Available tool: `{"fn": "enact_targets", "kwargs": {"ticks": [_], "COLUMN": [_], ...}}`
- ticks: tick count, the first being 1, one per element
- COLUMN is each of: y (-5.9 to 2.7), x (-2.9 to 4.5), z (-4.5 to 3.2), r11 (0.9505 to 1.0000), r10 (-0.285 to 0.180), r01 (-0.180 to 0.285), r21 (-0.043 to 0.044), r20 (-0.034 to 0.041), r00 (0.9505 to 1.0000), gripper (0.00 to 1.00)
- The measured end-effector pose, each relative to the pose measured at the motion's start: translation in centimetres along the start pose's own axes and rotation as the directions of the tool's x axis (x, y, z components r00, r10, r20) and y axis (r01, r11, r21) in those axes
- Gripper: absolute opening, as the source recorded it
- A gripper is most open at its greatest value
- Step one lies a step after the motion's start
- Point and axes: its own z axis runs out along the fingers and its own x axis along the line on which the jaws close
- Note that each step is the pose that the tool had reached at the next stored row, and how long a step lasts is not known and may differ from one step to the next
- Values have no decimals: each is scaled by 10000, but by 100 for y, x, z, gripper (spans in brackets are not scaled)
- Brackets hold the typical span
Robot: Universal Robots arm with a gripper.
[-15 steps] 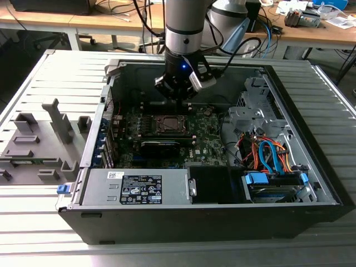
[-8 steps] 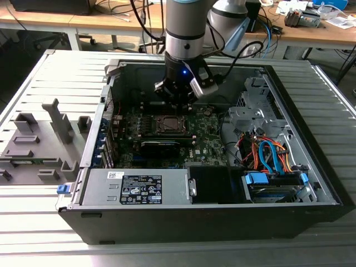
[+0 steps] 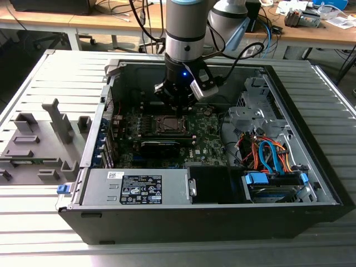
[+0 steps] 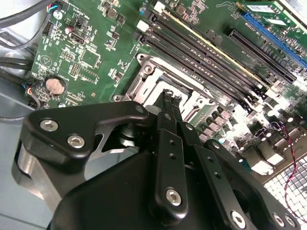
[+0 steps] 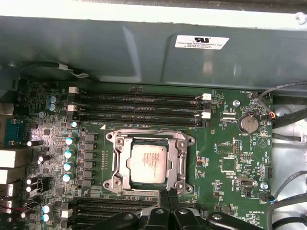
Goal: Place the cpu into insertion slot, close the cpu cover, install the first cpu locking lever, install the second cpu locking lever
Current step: 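Install the second cpu locking lever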
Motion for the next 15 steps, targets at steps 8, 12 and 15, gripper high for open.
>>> {"fn": "enact_targets", "kwargs": {"ticks": [8, 12, 15], "y": [-28, -42, -46], "x": [1, 2, 3], "z": [1, 6, 8], "r11": [10000, 10000, 10000], "r10": [-1, 1, 0], "r01": [1, -1, 0], "r21": [1, 0, 1], "r20": [0, 0, 0], "r00": [10000, 10000, 10000], "gripper": [11, 11, 11]}}
